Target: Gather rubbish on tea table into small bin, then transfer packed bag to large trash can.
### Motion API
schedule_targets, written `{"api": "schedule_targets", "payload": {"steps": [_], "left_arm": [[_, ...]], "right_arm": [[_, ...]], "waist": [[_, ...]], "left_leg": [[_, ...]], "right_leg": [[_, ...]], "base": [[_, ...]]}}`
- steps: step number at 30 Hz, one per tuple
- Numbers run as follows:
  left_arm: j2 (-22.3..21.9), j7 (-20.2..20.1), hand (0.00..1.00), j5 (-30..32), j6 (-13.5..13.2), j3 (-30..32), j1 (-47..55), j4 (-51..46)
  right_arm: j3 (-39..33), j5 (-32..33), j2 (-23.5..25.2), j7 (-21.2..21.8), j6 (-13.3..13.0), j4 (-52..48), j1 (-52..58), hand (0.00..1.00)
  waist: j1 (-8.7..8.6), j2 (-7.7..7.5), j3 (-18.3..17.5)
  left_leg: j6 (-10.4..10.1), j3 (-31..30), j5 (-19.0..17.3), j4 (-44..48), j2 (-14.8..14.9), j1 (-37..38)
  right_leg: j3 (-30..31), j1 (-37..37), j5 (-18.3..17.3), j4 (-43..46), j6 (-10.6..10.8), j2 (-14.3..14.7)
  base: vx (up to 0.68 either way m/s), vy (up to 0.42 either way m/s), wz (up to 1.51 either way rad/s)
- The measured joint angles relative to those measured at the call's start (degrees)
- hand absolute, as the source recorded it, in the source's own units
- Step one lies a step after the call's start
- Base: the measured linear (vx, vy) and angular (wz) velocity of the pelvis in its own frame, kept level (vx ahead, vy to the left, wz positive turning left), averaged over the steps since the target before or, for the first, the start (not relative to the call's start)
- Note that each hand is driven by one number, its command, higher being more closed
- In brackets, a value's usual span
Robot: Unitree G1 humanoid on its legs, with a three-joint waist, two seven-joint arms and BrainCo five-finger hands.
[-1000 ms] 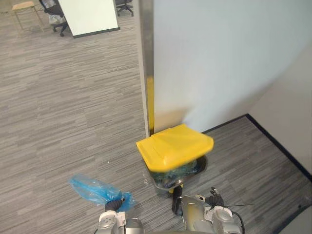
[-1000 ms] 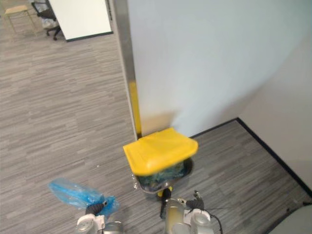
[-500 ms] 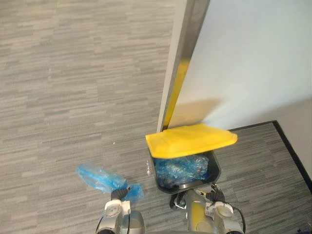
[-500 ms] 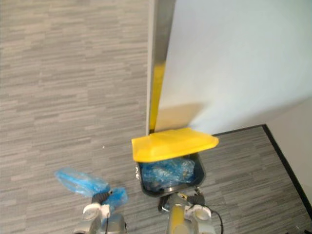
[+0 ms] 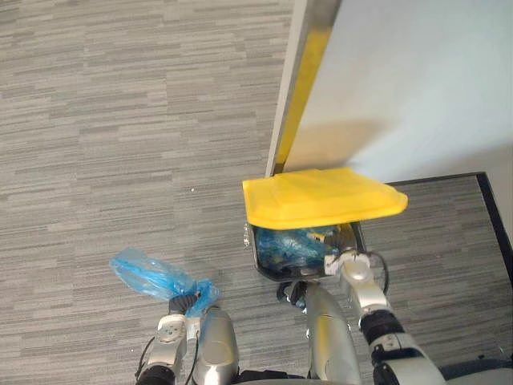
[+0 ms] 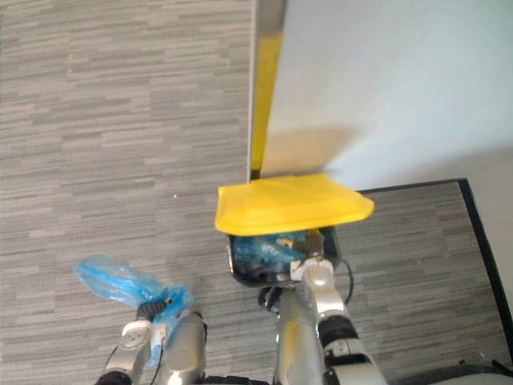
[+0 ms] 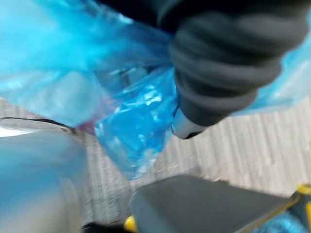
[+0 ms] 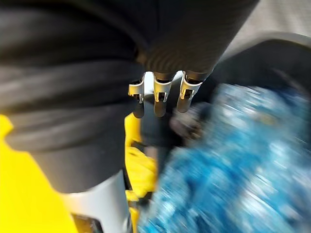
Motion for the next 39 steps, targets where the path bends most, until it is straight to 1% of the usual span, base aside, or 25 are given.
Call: {"api": "schedule_targets", "payload": {"steps": [2,4,5,6,7,8,9,10,11,12,14,16,18,22,23,24,29,31,34,36,37,39], "left_arm": [[0.2,0.1,1.00,0.0,-0.2,-1.3,0.1,-0.3],[0.2,0.2,1.00,-0.1,-0.2,-1.6,0.0,-1.6],[0.3,0.3,1.00,-0.1,-0.3,-2.0,0.0,-2.6],[0.2,0.6,1.00,-0.1,-0.5,-2.1,-0.1,-3.6],[0.2,0.8,1.00,-0.1,-0.5,-2.9,-0.5,-4.2],[0.2,0.9,1.00,-0.2,-0.8,-3.3,-0.6,-4.8],[0.4,0.9,1.00,-0.2,-1.1,-3.5,-0.6,-5.9],[0.5,0.9,1.00,-0.8,-1.2,-4.2,-1.2,-6.9],[0.5,0.9,1.00,-1.4,-1.3,-4.6,-1.4,-7.4],[0.5,0.8,1.00,-2.4,-1.4,-5.6,-1.3,-8.8],[0.5,0.8,1.00,-3.6,-1.5,-6.9,-0.9,-11.9],[0.5,0.6,1.00,-5.2,-1.7,-9.0,-1.0,-15.8],[0.6,0.2,1.00,-6.9,-2.6,-11.0,-1.0,-19.4],[1.0,-0.7,1.00,-9.4,-3.1,-15.5,-1.5,-28.1],[1.0,-0.9,1.00,-10.0,-3.4,-16.1,-1.6,-29.5],[1.4,-1.3,1.00,-10.9,-3.8,-17.2,-1.7,-31.5],[2.2,-3.2,1.00,-14.2,-5.4,-20.9,-3.1,-38.6],[2.2,-3.9,1.00,-15.7,-5.6,-23.6,-4.5,-40.9],[2.1,-4.4,1.00,-15.8,-6.0,-26.6,-6.4,-43.0],[1.8,-4.3,1.00,-15.7,-6.2,-28.7,-9.4,-43.8],[1.5,-4.1,1.00,-15.7,-6.3,-29.7,-11.3,-43.8],[0.7,-3.0,1.00,-15.6,-6.4,-30.9,-14.2,-43.8]], "right_arm": [[0.1,0.1,-1.7,0.0,-0.1,0.4,-2.6,0.00],[0.1,0.4,-3.4,-0.1,-0.4,2.5,-5.9,0.00],[0.1,0.6,-4.2,-0.1,-0.4,3.0,-7.2,0.00],[0.1,1.4,-5.0,-0.3,-0.5,4.1,-9.5,0.00],[0.2,2.3,-5.9,-0.7,-0.5,4.9,-11.1,0.00],[0.2,2.5,-6.5,-1.1,-0.4,5.2,-11.8,0.00],[0.2,2.6,-6.6,-1.3,-0.4,5.6,-12.4,0.00],[0.3,2.8,-7.2,-1.4,-0.4,6.3,-13.1,0.00],[0.4,3.3,-7.5,-1.4,-0.4,6.8,-13.6,0.00],[0.5,4.5,-7.8,-1.6,-0.3,6.8,-14.4,0.00],[0.5,5.0,-8.0,-1.7,-0.2,6.8,-16.1,0.00],[0.5,5.6,-8.1,-1.7,-0.3,6.8,-18.3,0.00],[0.6,6.8,-8.6,-1.7,-0.3,7.1,-20.3,0.00],[1.0,7.7,-9.4,-2.0,-0.5,9.1,-23.5,0.00],[1.6,7.8,-9.8,-2.1,-0.5,9.1,-23.5,0.00],[1.8,8.3,-10.2,-2.1,-0.5,9.1,-23.5,0.00],[2.1,8.9,-11.2,-2.2,-0.5,11.0,-24.7,0.00],[3.0,9.5,-12.6,-2.1,-0.4,11.8,-25.9,0.00],[4.1,10.1,-13.0,-2.1,-0.3,13.6,-28.2,0.00],[4.3,11.2,-13.1,-2.1,-0.3,13.6,-29.5,0.00],[4.8,11.3,-13.1,-2.1,-0.2,13.6,-30.4,0.00],[6.7,11.3,-13.5,-2.0,0.0,13.6,-31.2,0.00]], "waist": [[-0.04,0.04,0.3],[-0.08,-0.21,0.5],[-0.08,-0.58,0.7],[-0.34,-0.78,1.2],[-0.85,-0.88,1.4],[-1.04,-0.91,1.4],[-0.91,-1.47,1.8],[-1.03,-1.96,2.3],[-1.02,-1.96,2.4],[-0.96,-1.97,2.4],[-0.96,-1.98,2.4],[-1.01,-1.98,2.4],[-1.01,-2.00,2.5],[-0.99,-2.00,2.5],[-0.94,-2.00,2.5],[-0.92,-2.02,2.5],[-1.07,-2.09,2.5],[-1.19,-2.09,2.5],[-1.47,-2.09,2.5],[-1.66,-2.07,2.5],[-2.04,-2.05,2.5],[-2.34,-2.04,2.5]], "left_leg": [[-0.8,-0.6,0.5,-0.9,0.5,0.1],[-1.8,-1.1,1.3,-2.0,1.2,0.1],[-1.6,-1.3,1.8,-2.3,1.3,0.0],[-1.4,-1.3,1.9,-0.4,1.0,-1.1],[-0.8,-0.8,1.9,3.0,-0.4,-3.1],[0.2,-0.3,1.4,4.5,-1.5,-4.1],[1.1,-0.1,0.8,4.0,-1.5,-3.8],[0.7,-0.4,0.6,3.7,-1.7,-3.9],[0.5,-0.8,0.8,3.6,-1.7,-3.9],[0.2,-1.0,1.0,3.2,-1.7,-3.9],[-0.1,-1.0,1.4,2.8,-1.7,-3.9],[0.2,-1.1,1.8,2.1,-1.7,-3.8],[0.2,-1.0,2.0,2.0,-1.7,-3.8],[0.1,-1.0,2.0,2.0,-2.2,-3.9],[0.0,-1.1,2.1,2.0,-2.2,-4.0],[-0.7,-1.1,2.4,2.0,-2.3,-4.0],[-0.8,-1.0,2.5,2.1,-3.2,-4.0],[-0.7,-1.0,2.4,2.2,-3.3,-4.1],[0.0,-0.9,2.1,2.3,-3.4,-4.1],[0.1,-0.9,1.9,2.3,-3.2,-4.2],[0.1,-0.9,1.9,2.4,-3.1,-4.3],[0.0,-0.9,1.8,2.5,-2.8,-4.6]], "right_leg": [[-0.5,0.0,0.0,-0.2,0.0,0.7],[-1.5,0.0,-0.7,-1.2,0.7,1.3],[-1.7,0.0,-0.9,-2.1,0.4,1.6],[-1.7,0.1,-1.2,-3.1,-0.5,2.0],[-1.8,0.2,-0.9,-3.8,-0.9,2.0],[-2.2,0.3,-0.5,-4.1,-1.4,2.1],[-2.3,0.5,-0.2,-4.0,-1.6,2.1],[-2.3,0.6,0.2,-4.3,-1.7,2.0],[-2.5,0.8,0.3,-4.6,-1.8,2.1],[-3.0,1.1,0.6,-5.5,-2.0,2.1],[-3.4,1.5,1.7,-6.7,-2.8,2.2],[-3.6,2.1,2.6,-8.1,-3.4,2.4],[-3.6,2.2,3.0,-8.4,-3.0,2.3],[-3.7,2.3,3.1,-8.3,-2.9,1.7],[-3.7,2.3,3.2,-8.0,-3.0,1.6],[-3.8,2.3,3.4,-7.9,-3.3,1.4],[-3.7,2.3,3.6,-7.1,-3.6,0.2],[-3.4,2.3,3.6,-7.1,-3.6,-0.1],[-3.2,2.3,3.6,-7.1,-3.6,-0.1],[-2.9,2.1,3.7,-7.1,-3.6,0.1],[-2.9,1.9,3.7,-7.1,-3.5,0.3],[-2.8,1.6,3.7,-7.0,-3.5,0.5]], "base": [[-0.03,-0.169,0.02],[-0.02,-0.155,0.08],[-0.03,-0.135,0.08],[-0.08,-0.130,0.07],[-0.10,-0.078,0.06],[-0.13,-0.044,-0.01],[-0.11,-0.053,0.05],[-0.09,-0.049,0.08],[-0.07,-0.047,0.16],[-0.04,-0.016,0.06],[-0.03,-0.010,0.02],[-0.02,-0.003,0.01],[-0.01,0.001,0.02],[0.02,0.027,0.03],[0.04,0.045,0.05],[0.04,0.039,0.06],[0.04,0.061,0.05],[0.03,0.051,0.02],[0.01,0.010,0.00],[0.02,0.002,-0.06],[0.02,-0.014,-0.07],[0.02,-0.025,-0.05]]}}
